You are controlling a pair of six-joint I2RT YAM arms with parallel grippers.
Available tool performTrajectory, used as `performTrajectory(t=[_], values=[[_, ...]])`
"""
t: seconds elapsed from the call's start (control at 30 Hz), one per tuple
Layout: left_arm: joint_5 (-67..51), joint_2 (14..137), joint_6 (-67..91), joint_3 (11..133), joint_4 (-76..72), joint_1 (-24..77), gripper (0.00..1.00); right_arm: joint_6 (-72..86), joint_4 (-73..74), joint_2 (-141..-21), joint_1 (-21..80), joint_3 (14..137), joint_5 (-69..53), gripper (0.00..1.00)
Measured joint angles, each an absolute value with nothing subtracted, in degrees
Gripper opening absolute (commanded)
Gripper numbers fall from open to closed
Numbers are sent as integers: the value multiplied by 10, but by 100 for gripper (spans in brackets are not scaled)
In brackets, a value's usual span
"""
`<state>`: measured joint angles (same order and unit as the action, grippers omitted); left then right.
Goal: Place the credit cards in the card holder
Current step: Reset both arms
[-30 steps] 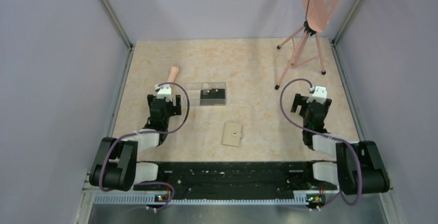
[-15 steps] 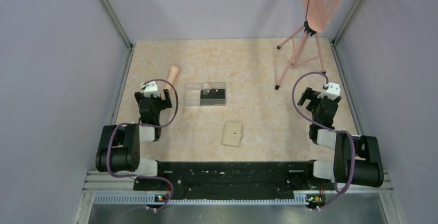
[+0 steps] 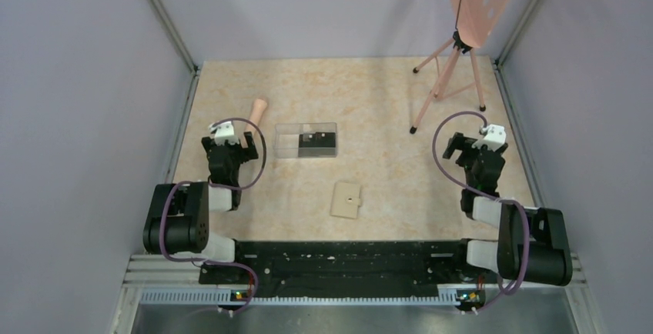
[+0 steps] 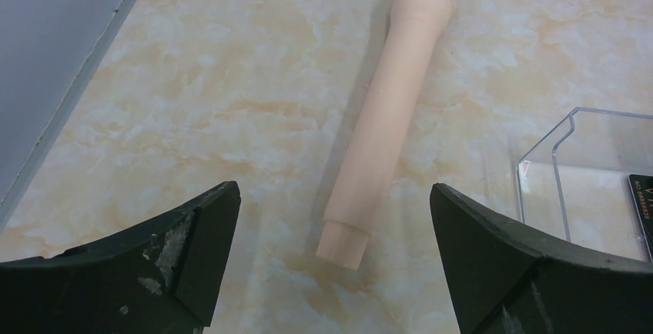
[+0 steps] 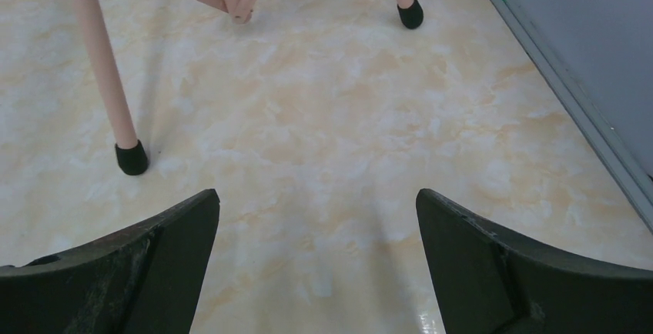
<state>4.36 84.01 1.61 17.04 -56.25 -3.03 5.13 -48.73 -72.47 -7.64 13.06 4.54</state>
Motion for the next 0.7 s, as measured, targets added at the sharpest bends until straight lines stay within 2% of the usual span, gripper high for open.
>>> performTrajectory(t=[0.17,0.27,0.37,0.7], values=[[44,840,16,170,-566,-30,99,59,-517,-732,-49,116,31,99],[44,840,16,170,-566,-30,99,51,-601,-799,-27,112,41,99],[44,841,16,170,-566,-30,99,40,-616,-834,0,104,65,99],[44,841,16,170,-566,-30,99,25,-653,-834,11,102,90,99]])
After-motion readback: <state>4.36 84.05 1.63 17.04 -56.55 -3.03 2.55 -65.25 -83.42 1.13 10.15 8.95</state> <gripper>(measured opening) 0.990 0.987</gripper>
